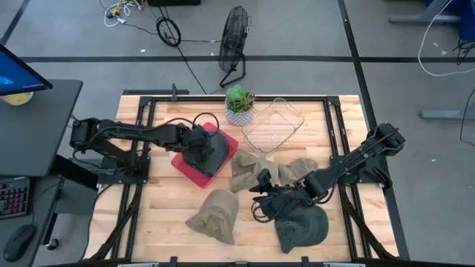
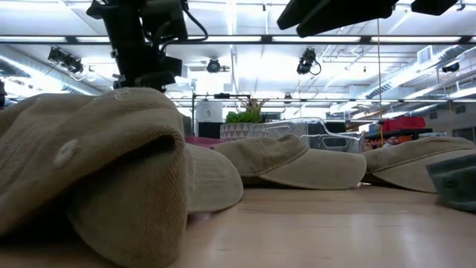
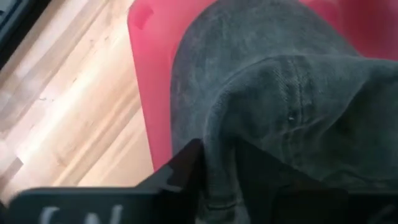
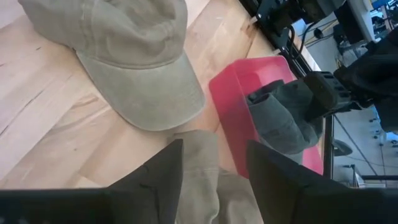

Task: Pick & Place hat
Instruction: Put the left blue cap into the red bin, then put the blue cap into the red bin

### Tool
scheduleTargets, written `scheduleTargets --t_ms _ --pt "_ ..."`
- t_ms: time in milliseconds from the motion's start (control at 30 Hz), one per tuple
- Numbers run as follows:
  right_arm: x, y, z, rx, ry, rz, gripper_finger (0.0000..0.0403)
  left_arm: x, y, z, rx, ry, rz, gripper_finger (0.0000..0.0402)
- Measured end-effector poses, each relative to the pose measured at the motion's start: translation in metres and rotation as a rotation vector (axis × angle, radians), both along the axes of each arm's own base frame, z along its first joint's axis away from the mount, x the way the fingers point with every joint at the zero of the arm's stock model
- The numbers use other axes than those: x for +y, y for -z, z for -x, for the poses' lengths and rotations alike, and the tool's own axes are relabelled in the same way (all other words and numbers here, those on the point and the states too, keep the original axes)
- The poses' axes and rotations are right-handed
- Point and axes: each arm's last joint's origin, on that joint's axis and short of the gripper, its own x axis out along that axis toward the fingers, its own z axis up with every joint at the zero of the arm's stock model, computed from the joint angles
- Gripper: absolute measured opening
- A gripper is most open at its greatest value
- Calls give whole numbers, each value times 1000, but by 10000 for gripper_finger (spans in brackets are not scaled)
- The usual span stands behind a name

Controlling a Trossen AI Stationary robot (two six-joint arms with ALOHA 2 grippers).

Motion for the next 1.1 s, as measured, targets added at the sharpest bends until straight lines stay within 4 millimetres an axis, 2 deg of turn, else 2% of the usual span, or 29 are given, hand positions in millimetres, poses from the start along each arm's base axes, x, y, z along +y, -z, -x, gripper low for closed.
scheduleTargets --t_ms 167,267,467,567,700,800,1000,1100 --pt "-1 0 -1 1 0 5 178 8 0 2 14 -12 0 161" --pt "-4 0 -2 1 11 3 178 11 0 2 29 24 -12 178" --pt "-8 1 -3 14 20 14 178 -3 -22 11 -64 74 -25 179" --pt "-7 -5 -2 42 42 0 178 -14 -38 19 -150 112 -31 172" --pt "-3 -23 1 67 165 -143 178 -31 -58 29 -289 154 -19 163" --pt "0 -33 5 106 284 -326 178 -45 -68 33 -367 206 -6 156" --pt "15 -25 21 353 507 -778 178 -78 -69 28 -424 361 3 143" --pt "25 -13 34 456 644 -877 178 -96 -66 23 -446 426 18 138"
